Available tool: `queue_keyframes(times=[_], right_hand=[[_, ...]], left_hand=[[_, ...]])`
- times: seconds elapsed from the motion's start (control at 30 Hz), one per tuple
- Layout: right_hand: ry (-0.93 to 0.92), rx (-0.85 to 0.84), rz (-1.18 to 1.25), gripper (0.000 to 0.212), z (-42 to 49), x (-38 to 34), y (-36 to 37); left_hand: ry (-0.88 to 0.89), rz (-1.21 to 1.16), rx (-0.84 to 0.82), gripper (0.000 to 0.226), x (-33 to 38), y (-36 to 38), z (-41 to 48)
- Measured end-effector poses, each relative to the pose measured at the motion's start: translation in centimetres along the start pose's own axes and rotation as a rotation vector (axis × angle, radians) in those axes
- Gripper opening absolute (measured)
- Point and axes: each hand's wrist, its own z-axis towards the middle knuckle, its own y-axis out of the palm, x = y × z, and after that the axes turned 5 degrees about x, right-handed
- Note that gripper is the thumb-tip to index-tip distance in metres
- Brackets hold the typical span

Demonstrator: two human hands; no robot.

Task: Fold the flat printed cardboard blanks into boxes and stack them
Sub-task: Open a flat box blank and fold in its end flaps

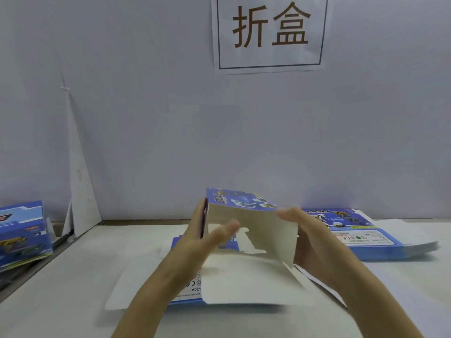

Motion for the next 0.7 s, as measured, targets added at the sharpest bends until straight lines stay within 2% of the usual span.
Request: queue_keyframes(times=[0.03,0.07,0.13,0.17,0.23,0.33,0.37,0.43,0.5,0.63,0.7], right_hand=[[0.006,-0.006,0.081,0.028,0.1,-0.4,-0.1],[0.000,-0.007,0.105,0.041,0.4,-1.1,0.3],[-0.099,0.022,0.076,0.054,0.2,-0.8,-0.3],[-0.148,0.089,0.041,0.051,0.6,-0.9,-0.4],[-0.249,0.229,0.003,0.030,0.9,-0.8,0.1],[-0.293,0.422,0.028,0.010,1.4,0.5,0.7],[-0.216,0.432,0.140,0.012,1.8,0.9,0.7],[0.034,0.331,0.458,0.019,2.4,1.7,0.9],[0.211,0.291,0.531,0.031,2.5,2.3,0.7],[0.104,0.380,0.372,0.015,3.0,2.9,0.4],[0.127,0.339,0.547,0.014,3.1,2.8,0.9]], left_hand=[[0.004,0.057,-0.039,0.049,-0.5,-0.2,-0.7],[0.011,0.071,0.020,0.032,-0.9,-0.5,-1.3],[0.063,0.105,0.307,0.003,-1.5,-1.2,-1.1],[0.132,0.165,0.452,0.010,-1.3,-1.2,-0.8],[0.271,0.257,0.582,0.010,-0.8,-1.1,-0.7],[0.371,0.282,0.610,0.011,-0.6,-0.5,-1.3],[0.386,0.281,0.633,0.009,-0.6,-0.5,-1.3],[0.390,0.302,0.642,0.003,-0.6,-0.4,-1.3],[0.384,0.349,0.621,0.005,-0.6,-0.5,-1.3],[0.374,0.374,0.607,0.006,-0.9,-1.4,-1.1],[0.347,0.326,0.593,0.010,-1.0,-1.5,-1.2]])
